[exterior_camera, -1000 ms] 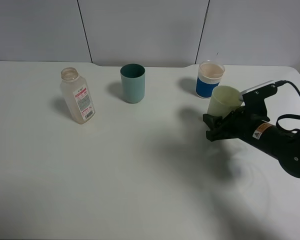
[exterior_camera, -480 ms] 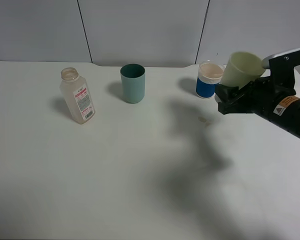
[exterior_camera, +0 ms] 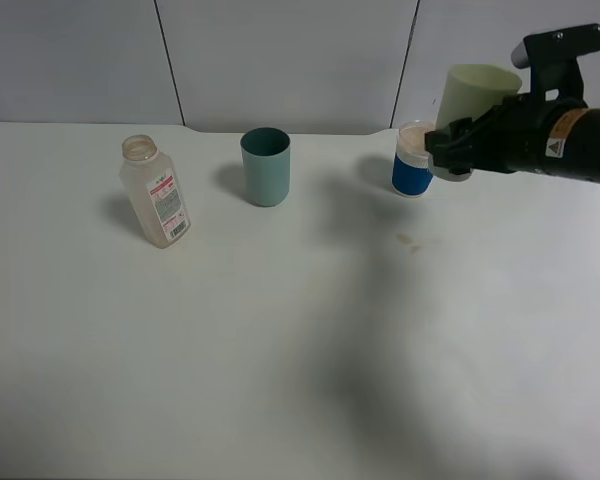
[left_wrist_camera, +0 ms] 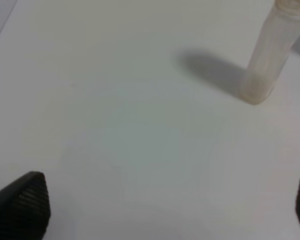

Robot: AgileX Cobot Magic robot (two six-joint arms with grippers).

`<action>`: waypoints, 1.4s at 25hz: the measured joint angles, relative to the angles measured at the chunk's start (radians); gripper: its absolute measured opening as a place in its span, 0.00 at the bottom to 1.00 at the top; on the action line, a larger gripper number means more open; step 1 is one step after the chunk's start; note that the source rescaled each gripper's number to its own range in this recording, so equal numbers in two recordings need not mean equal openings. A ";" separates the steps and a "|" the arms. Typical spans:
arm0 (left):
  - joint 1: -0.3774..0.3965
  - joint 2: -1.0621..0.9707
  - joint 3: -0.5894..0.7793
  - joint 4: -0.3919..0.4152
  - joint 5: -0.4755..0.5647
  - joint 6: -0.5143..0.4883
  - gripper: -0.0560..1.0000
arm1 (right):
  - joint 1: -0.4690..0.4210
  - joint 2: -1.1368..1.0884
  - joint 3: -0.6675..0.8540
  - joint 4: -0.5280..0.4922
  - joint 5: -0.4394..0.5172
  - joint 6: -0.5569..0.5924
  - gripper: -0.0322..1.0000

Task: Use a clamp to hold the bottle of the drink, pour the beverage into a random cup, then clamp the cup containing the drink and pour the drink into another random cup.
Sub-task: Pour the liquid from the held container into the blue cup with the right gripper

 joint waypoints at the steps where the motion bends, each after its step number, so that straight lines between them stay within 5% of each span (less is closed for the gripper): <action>1: 0.000 0.000 0.000 0.000 0.000 0.000 1.00 | 0.000 0.000 -0.038 -0.108 0.044 0.100 0.06; 7: 0.000 0.000 0.000 0.000 0.000 0.000 1.00 | 0.000 0.000 -0.196 -0.718 0.258 0.730 0.06; 8: 0.000 0.000 0.000 0.000 0.000 0.000 1.00 | 0.000 0.000 -0.196 -0.718 0.258 0.730 0.06; 10: 0.000 0.000 0.000 0.000 0.000 0.000 1.00 | 0.000 0.000 -0.215 -0.909 0.323 0.944 0.06; 13: 0.000 0.000 0.000 0.000 0.000 0.000 1.00 | 0.000 0.000 -0.221 -1.042 0.407 1.079 0.06; 18: 0.000 0.000 0.000 0.000 0.000 0.000 1.00 | 0.000 0.000 -0.222 -1.096 0.562 1.105 0.06; 35: 0.000 0.000 0.000 0.000 0.000 0.000 1.00 | 0.060 0.104 -0.224 -1.130 0.817 1.085 0.06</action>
